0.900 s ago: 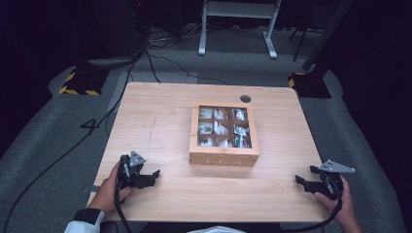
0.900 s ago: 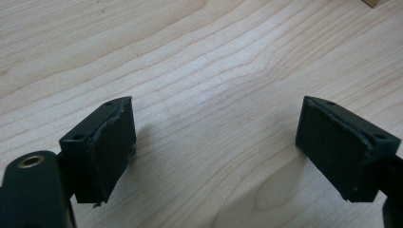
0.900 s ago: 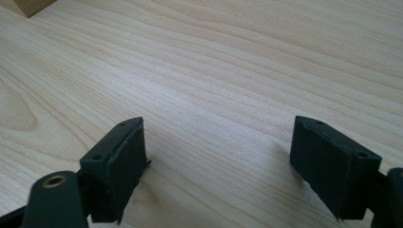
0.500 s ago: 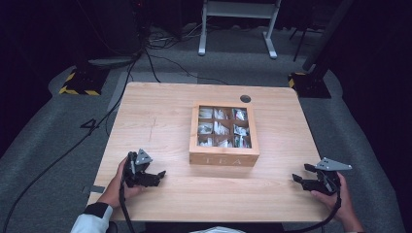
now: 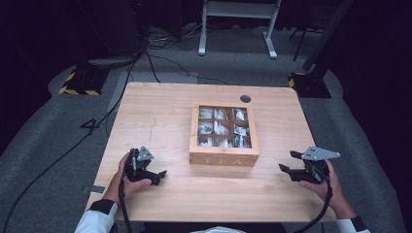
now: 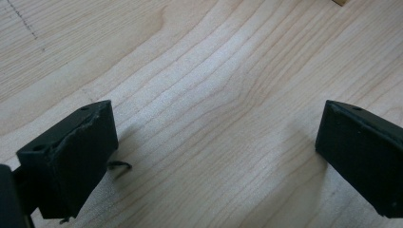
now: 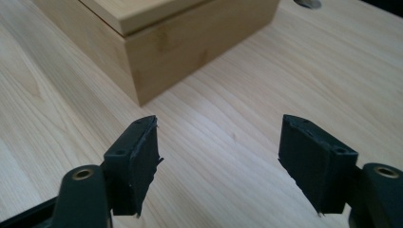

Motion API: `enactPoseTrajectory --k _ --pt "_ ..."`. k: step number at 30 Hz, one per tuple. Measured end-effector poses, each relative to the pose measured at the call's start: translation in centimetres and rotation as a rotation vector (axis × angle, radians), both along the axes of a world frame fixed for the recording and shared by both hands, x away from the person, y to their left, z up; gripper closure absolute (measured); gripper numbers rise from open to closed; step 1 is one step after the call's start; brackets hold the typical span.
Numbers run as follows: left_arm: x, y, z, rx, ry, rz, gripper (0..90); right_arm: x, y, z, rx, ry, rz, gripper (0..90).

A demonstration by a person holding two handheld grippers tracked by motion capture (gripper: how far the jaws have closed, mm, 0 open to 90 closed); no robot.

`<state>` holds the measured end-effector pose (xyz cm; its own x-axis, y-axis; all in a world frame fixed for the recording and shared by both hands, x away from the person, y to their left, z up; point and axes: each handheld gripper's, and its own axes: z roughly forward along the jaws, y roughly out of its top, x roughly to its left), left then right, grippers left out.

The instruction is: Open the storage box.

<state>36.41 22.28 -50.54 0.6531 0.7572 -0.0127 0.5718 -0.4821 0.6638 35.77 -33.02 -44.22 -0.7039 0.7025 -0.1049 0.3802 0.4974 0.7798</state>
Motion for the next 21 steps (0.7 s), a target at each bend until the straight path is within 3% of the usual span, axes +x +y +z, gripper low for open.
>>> enactPoseTrajectory --k 8,21 --pt "0.0 -0.1 0.0 -0.006 0.003 0.003 0.6 1.1 2.8 1.1 0.022 -0.011 0.060 33.3" --pt "-0.1 -0.1 0.0 -0.004 0.003 0.011 0.6 2.1 6.1 0.5 0.039 0.011 0.121 39.8"
